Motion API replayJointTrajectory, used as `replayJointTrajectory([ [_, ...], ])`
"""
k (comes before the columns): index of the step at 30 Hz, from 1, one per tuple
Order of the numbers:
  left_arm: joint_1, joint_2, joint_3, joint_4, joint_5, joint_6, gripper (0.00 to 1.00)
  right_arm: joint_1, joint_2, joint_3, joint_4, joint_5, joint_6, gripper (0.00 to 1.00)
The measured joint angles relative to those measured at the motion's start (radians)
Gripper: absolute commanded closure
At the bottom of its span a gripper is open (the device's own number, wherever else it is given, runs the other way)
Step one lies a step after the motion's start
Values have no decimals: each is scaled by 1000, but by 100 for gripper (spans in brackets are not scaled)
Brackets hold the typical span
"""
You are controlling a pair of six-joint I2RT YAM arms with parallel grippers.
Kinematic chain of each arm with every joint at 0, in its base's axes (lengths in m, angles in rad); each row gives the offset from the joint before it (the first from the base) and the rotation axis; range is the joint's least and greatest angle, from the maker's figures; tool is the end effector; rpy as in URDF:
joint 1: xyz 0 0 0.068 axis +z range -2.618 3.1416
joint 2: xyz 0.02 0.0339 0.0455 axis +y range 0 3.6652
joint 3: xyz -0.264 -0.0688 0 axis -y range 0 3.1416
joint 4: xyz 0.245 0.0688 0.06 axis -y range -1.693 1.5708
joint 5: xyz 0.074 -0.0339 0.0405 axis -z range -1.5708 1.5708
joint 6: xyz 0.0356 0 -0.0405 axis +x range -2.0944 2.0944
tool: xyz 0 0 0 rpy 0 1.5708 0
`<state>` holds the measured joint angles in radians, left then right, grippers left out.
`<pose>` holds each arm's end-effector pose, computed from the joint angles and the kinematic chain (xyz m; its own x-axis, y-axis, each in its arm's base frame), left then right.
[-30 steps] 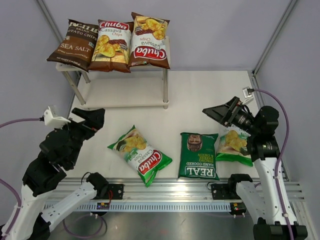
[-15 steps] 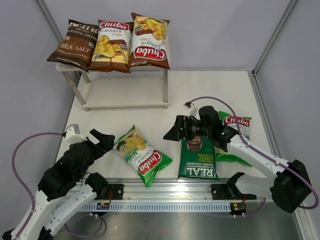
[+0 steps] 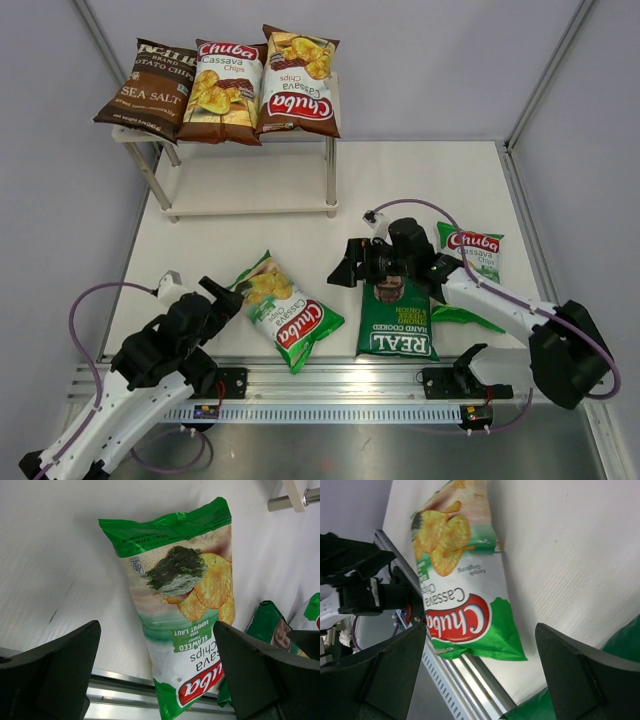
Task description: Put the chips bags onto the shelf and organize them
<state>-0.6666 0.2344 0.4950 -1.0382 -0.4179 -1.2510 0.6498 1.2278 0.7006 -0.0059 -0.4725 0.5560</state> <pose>0.0564 -0.0260 0.2212 -0.4940 -0.7153 -0.4943 -0.4172 0.6938 -0.5870 0.2005 0.1727 0.2370 -0.7927 -0.0121 -0.6094 -0.5091 0.5630 0.6510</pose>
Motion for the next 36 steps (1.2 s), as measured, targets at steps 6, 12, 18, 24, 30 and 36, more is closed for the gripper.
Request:
replayJointTrajectory([
  [6, 0, -14, 40, -33, -10, -11, 1, 64, 204, 0, 93, -6, -11, 3],
  [12, 0, -45, 45, -42, -8, -11, 1, 127, 354, 0, 179, -16, -14, 9],
  [18, 0, -82, 45, -42, -8, -11, 1, 184, 448, -4, 276, -39, -3, 37],
  [24, 0, -83, 45, -41, -3, -6, 1, 191, 459, -71, 446, -70, 58, 80],
  [30, 0, -82, 45, -34, 14, 26, 1, 192, 395, -142, 563, -58, 132, 100],
  [36, 0, -71, 46, 17, 72, 84, 1, 193, 270, -209, 605, 19, 189, 100],
])
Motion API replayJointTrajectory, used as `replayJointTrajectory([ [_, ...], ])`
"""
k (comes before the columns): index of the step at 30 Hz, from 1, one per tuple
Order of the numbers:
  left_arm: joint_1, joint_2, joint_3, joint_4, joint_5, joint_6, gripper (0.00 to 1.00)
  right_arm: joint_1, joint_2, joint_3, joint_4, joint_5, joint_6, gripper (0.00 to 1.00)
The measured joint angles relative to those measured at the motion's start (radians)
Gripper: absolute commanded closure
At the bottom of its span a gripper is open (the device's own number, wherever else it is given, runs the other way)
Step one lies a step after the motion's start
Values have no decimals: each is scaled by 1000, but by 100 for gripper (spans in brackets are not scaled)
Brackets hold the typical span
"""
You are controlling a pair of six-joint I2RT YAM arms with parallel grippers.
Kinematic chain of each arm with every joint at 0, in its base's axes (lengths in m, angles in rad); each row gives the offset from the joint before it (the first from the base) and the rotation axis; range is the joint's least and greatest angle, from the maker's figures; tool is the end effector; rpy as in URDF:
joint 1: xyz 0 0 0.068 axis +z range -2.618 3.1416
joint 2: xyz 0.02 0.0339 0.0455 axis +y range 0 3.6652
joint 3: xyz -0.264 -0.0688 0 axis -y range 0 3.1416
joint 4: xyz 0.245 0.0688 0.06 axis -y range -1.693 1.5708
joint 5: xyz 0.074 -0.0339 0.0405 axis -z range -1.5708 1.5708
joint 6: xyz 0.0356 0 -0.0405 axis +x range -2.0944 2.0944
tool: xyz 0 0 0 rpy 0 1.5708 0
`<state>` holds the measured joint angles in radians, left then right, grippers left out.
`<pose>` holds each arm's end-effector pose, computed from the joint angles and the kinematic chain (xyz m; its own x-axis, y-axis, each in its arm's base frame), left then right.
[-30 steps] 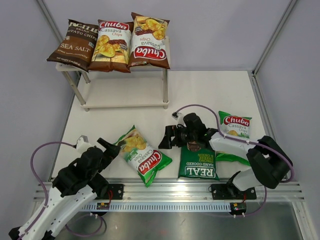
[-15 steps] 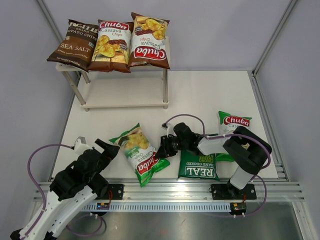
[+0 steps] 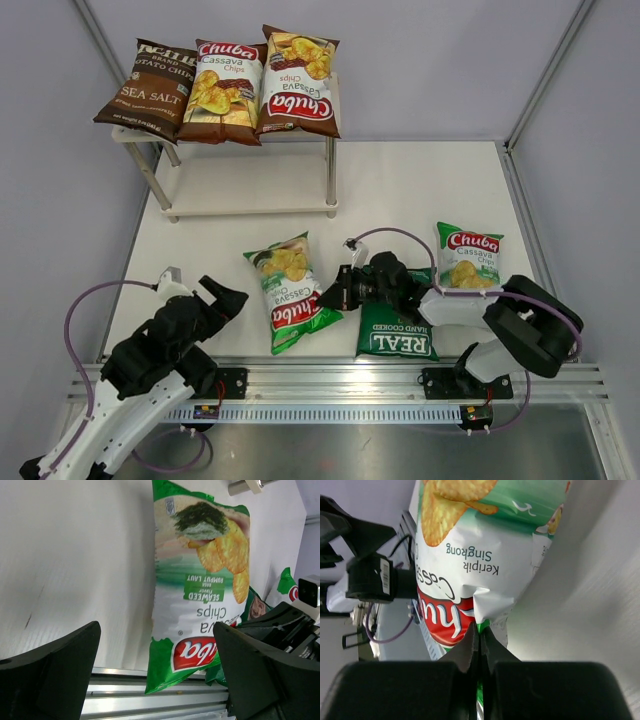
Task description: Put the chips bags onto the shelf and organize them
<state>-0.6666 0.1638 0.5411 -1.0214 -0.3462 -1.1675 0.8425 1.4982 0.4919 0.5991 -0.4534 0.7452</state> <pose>0.0477 -0.0221 0.2380 -0.5240 -0.6886 -0.5012 -0.2895 0.6975 -0.6555 0.1747 0.2193 0.1599 -0.8302 -0.0150 -0.5572 -0.5111 0.4196 0.7502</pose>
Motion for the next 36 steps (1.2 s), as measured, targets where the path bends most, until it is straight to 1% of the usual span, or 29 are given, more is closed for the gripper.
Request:
replayJointTrajectory([
  [7, 0, 17, -3, 102, 103, 42, 1, 2, -221, -80, 47, 188, 94, 100],
  [12, 0, 9, -74, 253, 220, 40, 1, 2, -340, -132, 77, 336, 187, 100],
  [16, 0, -20, -200, 439, 340, 11, 1, 3, -393, -163, 96, 446, 263, 100],
  [20, 0, -39, -343, 683, 431, -39, 1, 23, -413, -187, 119, 552, 346, 100],
  [23, 0, -40, -386, 811, 446, -47, 1, 68, -423, -193, 120, 639, 397, 100],
  [29, 0, -26, -396, 1030, 426, -42, 1, 198, -454, -192, 120, 824, 447, 100],
  [32, 0, 45, -404, 1136, 421, -42, 1, 256, -454, -180, 111, 906, 458, 100],
  [36, 0, 174, -402, 1196, 426, -37, 1, 310, -418, -124, 104, 986, 456, 100],
])
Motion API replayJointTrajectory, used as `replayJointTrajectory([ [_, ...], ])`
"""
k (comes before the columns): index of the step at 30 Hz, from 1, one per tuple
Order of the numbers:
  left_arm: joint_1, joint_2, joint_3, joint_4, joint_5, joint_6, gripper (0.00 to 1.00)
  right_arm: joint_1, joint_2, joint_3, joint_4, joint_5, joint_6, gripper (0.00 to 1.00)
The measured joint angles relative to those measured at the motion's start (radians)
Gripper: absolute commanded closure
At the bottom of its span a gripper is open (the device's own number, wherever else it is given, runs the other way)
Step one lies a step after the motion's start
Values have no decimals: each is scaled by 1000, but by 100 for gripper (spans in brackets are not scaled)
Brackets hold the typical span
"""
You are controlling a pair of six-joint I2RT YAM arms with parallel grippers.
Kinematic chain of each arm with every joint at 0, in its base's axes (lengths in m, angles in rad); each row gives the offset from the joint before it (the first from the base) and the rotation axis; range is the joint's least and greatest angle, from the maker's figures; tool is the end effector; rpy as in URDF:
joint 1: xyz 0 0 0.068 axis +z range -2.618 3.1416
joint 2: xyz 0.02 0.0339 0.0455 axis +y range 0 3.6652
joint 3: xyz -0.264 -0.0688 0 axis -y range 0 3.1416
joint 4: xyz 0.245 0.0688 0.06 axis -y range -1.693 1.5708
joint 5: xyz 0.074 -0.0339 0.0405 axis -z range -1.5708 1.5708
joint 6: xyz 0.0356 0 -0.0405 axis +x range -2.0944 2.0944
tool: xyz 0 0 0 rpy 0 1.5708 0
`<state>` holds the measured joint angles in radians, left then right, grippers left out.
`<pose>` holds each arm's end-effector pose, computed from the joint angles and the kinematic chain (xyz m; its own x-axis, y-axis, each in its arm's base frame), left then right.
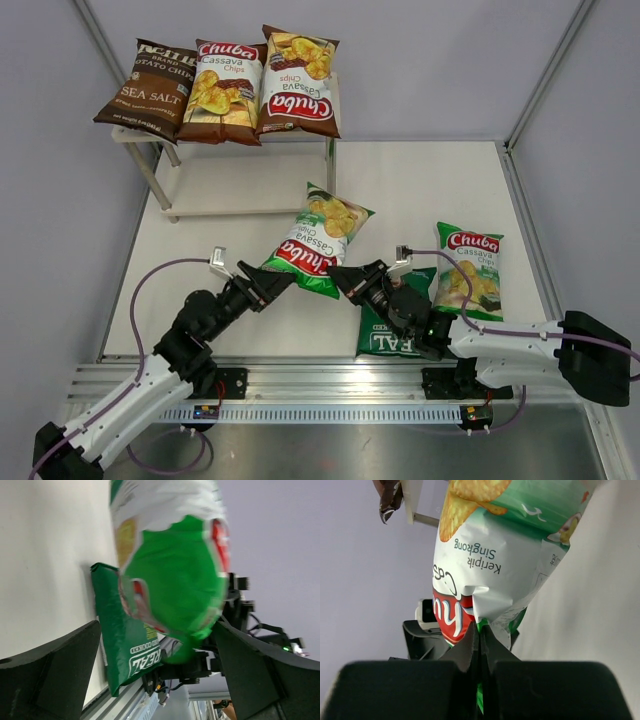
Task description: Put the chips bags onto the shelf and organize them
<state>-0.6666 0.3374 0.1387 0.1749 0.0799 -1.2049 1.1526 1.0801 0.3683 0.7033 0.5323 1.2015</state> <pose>0.1023 -0.0841 0.2087 -0.6408 -0.6802 -0.3559 0.2255 0.2764 -0.9342 0.1079 0.1982 0.2309 -0.5433 0.7560 -0.3650 -0.2066 0.3010 0.9310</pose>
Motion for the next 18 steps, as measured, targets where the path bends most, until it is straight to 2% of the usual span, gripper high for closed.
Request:
replayJointTrajectory([
  [4, 0, 36, 9, -16, -2, 10, 1, 32, 4, 27, -5, 40, -8, 100],
  [13, -1, -35, 10, -41, -9, 38, 1, 113, 146, 100, 19, 58, 0, 100],
  [18, 0, -65, 10, -99, -35, 52, 18, 195, 274, 156, 100, 122, -17, 100],
])
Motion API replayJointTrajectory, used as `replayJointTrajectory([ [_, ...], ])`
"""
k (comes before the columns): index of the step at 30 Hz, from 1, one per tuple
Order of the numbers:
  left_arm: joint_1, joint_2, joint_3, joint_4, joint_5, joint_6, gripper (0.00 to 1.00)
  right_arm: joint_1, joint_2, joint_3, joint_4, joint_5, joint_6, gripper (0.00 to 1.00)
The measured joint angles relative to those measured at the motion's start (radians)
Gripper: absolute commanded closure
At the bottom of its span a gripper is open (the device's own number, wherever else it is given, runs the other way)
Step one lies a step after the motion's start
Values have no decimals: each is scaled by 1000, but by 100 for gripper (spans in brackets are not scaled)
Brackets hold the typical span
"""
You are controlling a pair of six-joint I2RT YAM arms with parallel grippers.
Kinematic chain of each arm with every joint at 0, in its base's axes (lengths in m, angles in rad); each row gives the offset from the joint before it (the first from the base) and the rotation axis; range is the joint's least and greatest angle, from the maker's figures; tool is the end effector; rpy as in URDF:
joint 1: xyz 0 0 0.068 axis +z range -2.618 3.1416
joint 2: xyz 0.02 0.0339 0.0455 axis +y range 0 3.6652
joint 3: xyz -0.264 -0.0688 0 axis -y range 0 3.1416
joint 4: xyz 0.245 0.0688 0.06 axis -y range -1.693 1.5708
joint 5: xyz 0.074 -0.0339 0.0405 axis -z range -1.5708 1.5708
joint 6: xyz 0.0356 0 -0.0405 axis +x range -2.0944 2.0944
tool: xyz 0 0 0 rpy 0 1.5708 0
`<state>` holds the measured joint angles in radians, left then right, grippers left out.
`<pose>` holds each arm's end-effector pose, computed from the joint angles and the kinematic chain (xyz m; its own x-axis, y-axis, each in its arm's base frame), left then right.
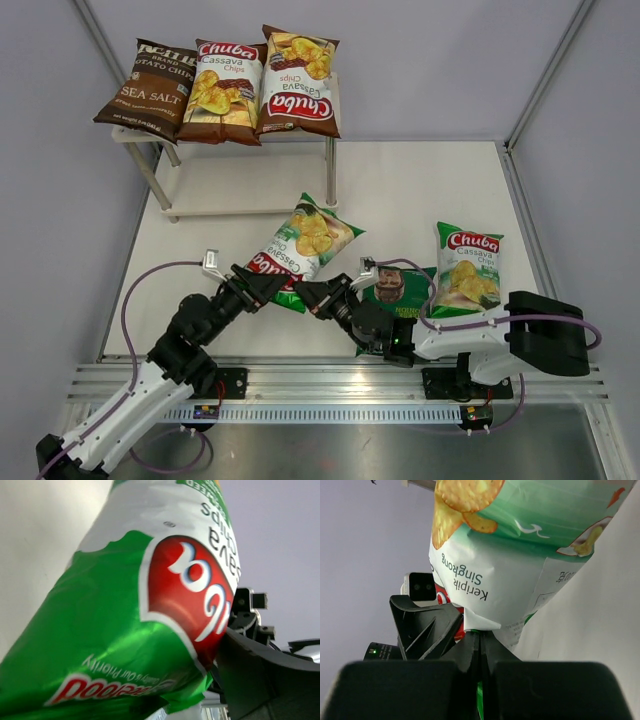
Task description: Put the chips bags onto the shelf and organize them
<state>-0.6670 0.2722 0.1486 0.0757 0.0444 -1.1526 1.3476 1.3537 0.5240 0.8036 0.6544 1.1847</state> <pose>0.0978 -0.0790 0.2086 -0.6119 -0.6802 -0.4037 0.2308 0.3347 -0.9136 0.0820 0.2634 0.2284 -0.5942 0.7028 -0.3912 -0.2353 0.3132 0.9201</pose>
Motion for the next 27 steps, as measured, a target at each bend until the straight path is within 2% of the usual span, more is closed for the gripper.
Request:
replayJointTrajectory([
  [2, 2, -34, 3, -42, -21, 4, 26, 29, 35, 11, 41, 41, -17, 100],
  [3, 1, -54, 3, -63, -23, 7, 39, 40, 46, 13, 50, 55, -24, 100],
  [5, 0, -108, 4, -113, -38, 10, 49, 57, 64, 16, 66, 69, -31, 100],
  [6, -1, -141, 5, -137, -50, 14, 60, 60, 71, 21, 68, 71, -32, 100],
  [8, -5, -203, 8, -175, -73, 18, 69, 69, 95, 34, 82, 71, -33, 100],
  [9, -5, -233, 10, -195, -85, 21, 71, 72, 106, 38, 93, 71, -33, 97],
  [12, -7, -266, 18, -240, -121, 21, 76, 75, 126, 42, 108, 72, -33, 73],
  [15, -7, -267, 33, -281, -172, 20, 83, 78, 129, 41, 107, 87, -44, 58],
  [16, -7, -267, 43, -303, -190, 19, 83, 81, 127, 39, 107, 92, -51, 47],
  [19, -7, -259, 80, -401, -262, 23, 85, 91, 84, 15, 101, 118, -67, 34],
  [23, -6, -194, 110, -467, -358, 41, 82, 97, -87, -24, -6, 182, -81, 27],
  [27, -6, -85, 120, -431, -418, 84, 81, 97, -278, -37, -142, 244, -95, 25],
])
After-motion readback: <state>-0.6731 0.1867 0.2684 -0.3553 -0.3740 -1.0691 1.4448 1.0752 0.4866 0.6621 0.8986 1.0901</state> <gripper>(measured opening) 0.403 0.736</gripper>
